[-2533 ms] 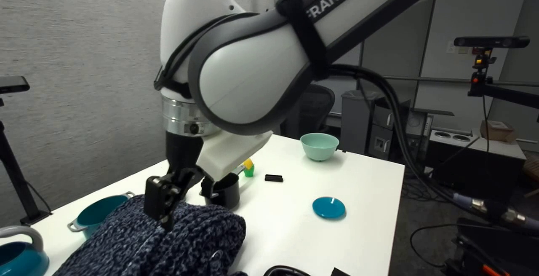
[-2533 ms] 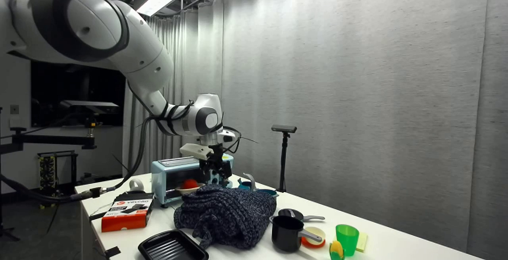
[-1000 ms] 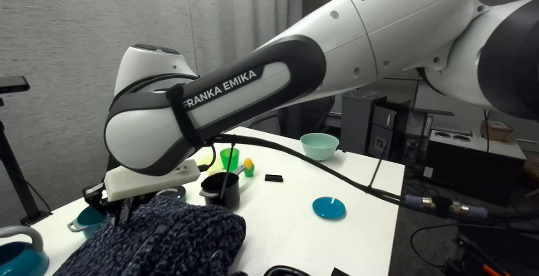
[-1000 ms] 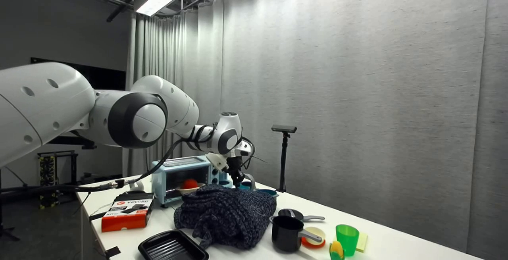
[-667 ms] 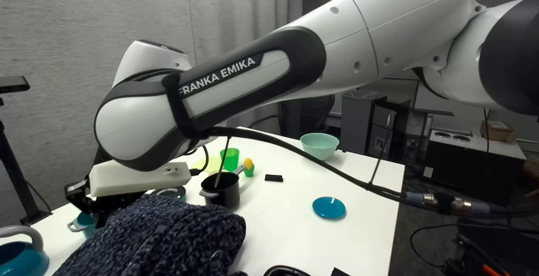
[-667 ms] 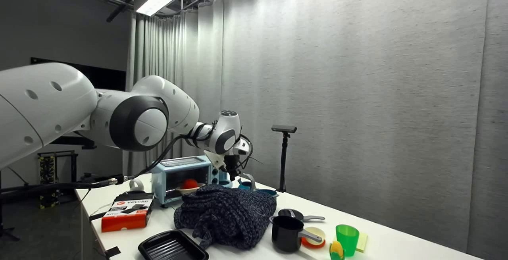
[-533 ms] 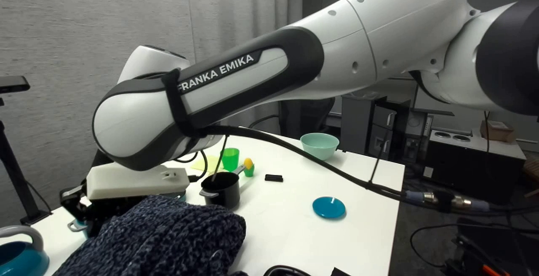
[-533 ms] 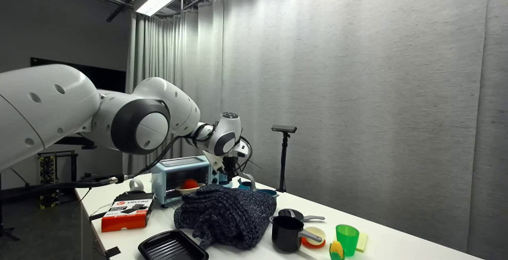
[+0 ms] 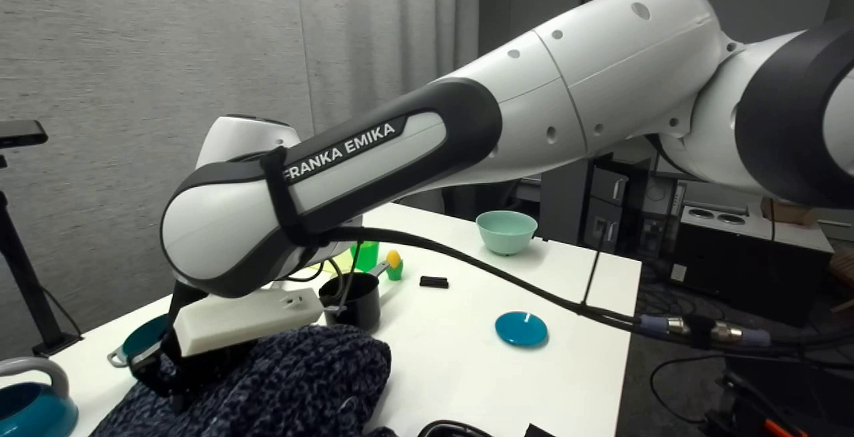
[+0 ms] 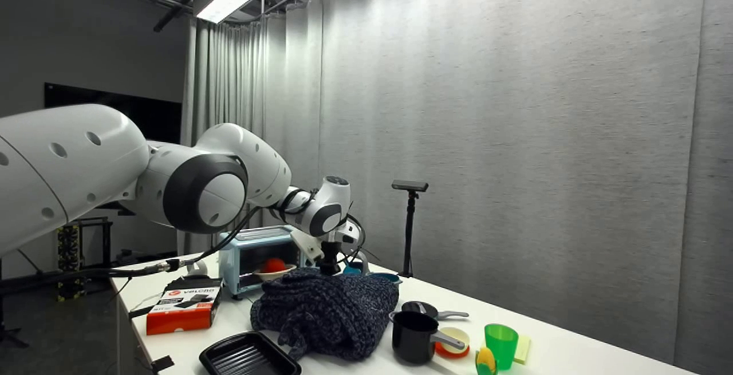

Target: Move the blanket to the right

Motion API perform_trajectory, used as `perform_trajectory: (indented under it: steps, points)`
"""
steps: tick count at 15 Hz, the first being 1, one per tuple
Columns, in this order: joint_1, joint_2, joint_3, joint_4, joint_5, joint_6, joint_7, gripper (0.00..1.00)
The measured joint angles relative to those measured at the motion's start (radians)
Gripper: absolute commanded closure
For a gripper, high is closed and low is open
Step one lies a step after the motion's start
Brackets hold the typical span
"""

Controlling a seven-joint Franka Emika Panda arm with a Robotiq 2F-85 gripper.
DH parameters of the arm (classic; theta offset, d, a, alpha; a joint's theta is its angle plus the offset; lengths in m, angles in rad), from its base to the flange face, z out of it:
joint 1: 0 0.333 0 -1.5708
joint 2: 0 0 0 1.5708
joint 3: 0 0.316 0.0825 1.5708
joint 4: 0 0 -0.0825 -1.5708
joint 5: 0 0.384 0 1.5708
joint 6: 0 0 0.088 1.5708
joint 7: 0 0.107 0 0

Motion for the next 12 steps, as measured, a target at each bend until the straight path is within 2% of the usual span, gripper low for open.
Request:
perform_trajectory:
  steps: [4,7,12]
  points:
    - [-0.02,-0.008,0.004,-0.002,-0.004,-0.088,-0.091,1.0]
    - [-0.041,-0.026,-0.012,-0.025,-0.014,-0.123,-0.112,1.0]
    - [-0.072,-0.097,-0.062,-0.148,-0.023,-0.123,-0.111,1.0]
